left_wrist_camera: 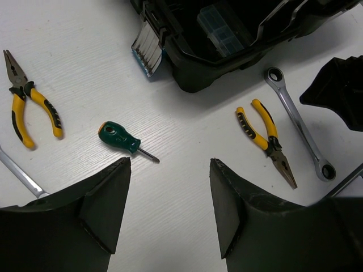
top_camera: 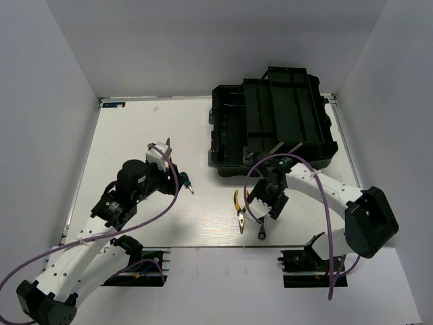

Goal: Sort the tools into containers

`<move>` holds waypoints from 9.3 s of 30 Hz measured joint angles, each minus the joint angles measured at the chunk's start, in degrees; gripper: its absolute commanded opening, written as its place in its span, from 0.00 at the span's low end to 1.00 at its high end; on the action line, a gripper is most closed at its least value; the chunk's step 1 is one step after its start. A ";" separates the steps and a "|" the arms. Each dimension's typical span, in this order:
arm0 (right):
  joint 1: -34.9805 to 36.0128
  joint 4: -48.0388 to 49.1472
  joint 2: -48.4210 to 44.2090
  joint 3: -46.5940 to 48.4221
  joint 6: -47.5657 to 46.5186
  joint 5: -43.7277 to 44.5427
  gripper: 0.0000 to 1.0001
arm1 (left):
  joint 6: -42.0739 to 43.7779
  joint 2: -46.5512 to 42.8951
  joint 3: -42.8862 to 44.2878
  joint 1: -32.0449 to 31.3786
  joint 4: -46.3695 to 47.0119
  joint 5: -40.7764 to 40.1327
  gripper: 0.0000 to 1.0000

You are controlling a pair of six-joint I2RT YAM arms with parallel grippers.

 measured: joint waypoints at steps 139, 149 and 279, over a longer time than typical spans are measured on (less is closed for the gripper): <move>-9.25 1.90 17.68 67.43 79.71 15.21 0.00 | -0.09 -4.24 -0.98 0.00 0.28 2.40 0.69; -22.62 2.60 23.45 72.91 88.46 14.12 0.00 | -0.09 -4.24 -0.98 0.00 0.28 2.38 0.69; -33.90 27.63 -28.15 5.81 97.94 -17.25 0.00 | -12.90 43.10 29.24 18.60 -13.84 0.02 0.00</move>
